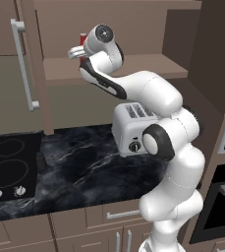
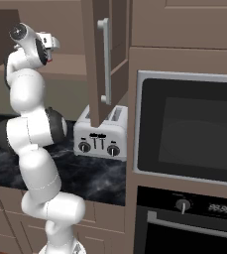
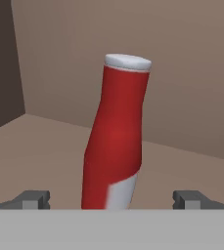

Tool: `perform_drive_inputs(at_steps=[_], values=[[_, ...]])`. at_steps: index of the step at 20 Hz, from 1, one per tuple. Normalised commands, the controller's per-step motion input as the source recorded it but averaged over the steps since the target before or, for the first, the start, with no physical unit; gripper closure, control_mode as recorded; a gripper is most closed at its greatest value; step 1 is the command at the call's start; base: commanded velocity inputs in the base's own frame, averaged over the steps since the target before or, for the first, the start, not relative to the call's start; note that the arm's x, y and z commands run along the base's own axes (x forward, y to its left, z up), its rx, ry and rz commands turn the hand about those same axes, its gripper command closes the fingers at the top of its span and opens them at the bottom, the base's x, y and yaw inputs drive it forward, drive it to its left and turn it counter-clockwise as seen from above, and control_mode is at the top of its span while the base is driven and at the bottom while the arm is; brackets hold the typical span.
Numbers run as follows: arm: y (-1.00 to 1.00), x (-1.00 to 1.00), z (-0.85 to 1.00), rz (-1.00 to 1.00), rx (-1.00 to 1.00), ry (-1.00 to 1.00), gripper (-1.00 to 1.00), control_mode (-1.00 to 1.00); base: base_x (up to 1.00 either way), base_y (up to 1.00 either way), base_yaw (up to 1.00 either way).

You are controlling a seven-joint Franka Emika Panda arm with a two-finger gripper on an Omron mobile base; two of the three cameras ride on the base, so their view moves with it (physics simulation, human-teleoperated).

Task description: Take 2 condiments from the cabinet and move them on the counter near the stove.Make sure the condiments are lined up with each other, next to each other.

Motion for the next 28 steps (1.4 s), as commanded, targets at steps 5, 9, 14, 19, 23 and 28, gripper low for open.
perform_drive_inputs(at_steps=[5, 9, 14, 19, 23, 28], values=[[0.09, 0.22, -0.05, -0.01, 0.0, 0.0, -1.0, -1.0, 0.0, 0.0, 0.0], [0.06, 0.21, -0.01, -0.01, 0.0, 0.0, -1.0, -1.0, 0.0, 0.0, 0.0], [0.02, 0.19, 0.0, -0.01, 0.0, 0.0, -1.0, -1.0, 0.0, 0.0, 0.0], [0.0, 0.16, 0.0, -0.02, 0.0, 0.0, -1.0, -1.0, 0.0, 0.0, 0.0], [0.0, 0.08, 0.0, -0.01, 0.0, 0.0, -1.0, -1.0, 0.0, 0.0, 0.0], [0.0, 0.0, 0.0, 0.0, 0.0, 0.0, 1.0, -1.0, 0.0, 0.0, 0.0]])
